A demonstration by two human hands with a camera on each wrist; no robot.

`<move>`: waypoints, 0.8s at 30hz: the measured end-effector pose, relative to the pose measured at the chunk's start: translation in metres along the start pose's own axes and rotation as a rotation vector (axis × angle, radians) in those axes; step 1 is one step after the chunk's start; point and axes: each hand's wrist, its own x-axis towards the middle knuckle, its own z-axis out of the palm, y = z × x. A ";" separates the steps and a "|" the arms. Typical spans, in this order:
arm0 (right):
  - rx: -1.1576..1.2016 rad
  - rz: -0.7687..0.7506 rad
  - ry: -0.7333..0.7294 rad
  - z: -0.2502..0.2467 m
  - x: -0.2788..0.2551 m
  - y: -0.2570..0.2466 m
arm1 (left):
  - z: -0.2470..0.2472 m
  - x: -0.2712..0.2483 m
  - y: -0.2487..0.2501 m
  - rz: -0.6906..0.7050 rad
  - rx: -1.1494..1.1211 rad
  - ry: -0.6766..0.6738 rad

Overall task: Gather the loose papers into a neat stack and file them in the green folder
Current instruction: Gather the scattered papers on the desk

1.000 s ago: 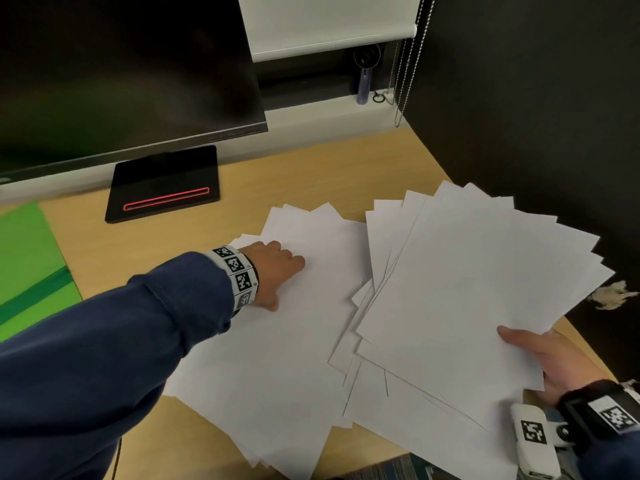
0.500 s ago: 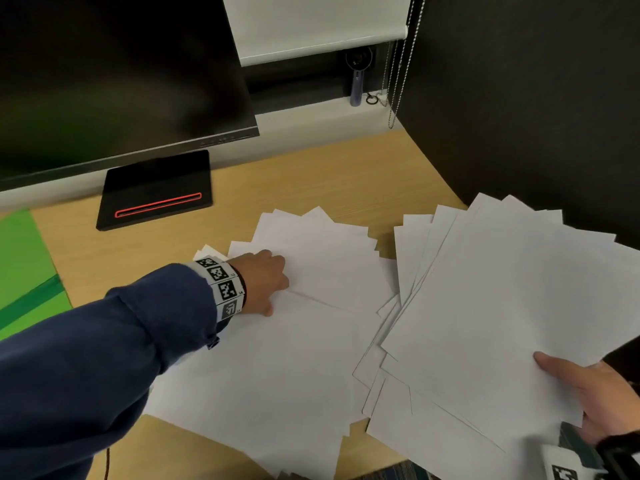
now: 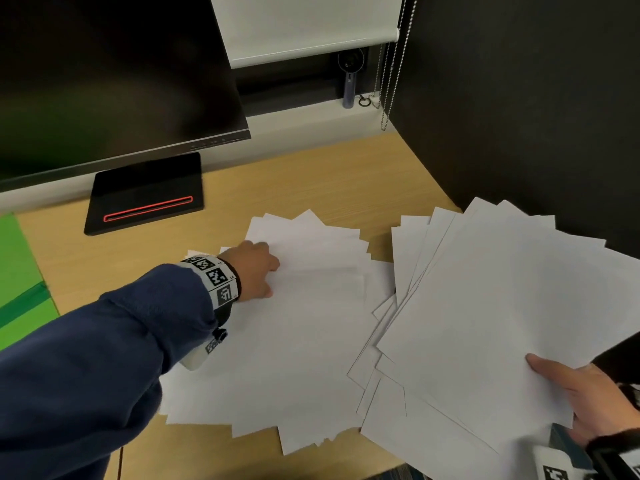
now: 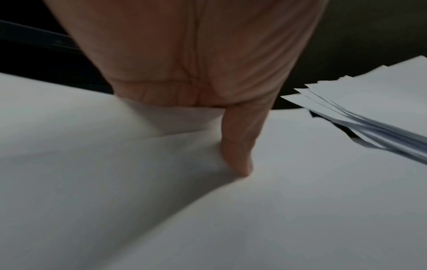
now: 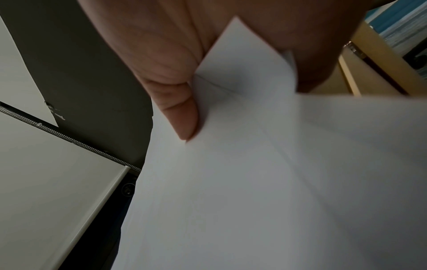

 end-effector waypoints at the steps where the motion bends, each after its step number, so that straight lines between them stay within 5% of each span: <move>1: 0.022 -0.001 0.004 0.001 -0.002 -0.001 | -0.004 0.003 -0.002 -0.016 -0.032 0.033; 6: 0.067 -0.030 -0.022 0.012 -0.010 -0.011 | -0.012 0.017 -0.004 -0.079 -0.106 0.087; 16: 0.035 -0.069 -0.022 0.019 -0.024 -0.021 | -0.015 0.016 0.003 -0.119 -0.103 -0.068; 24: 0.035 -0.047 -0.042 0.033 -0.030 -0.031 | -0.002 0.002 -0.014 -0.100 -0.155 -0.047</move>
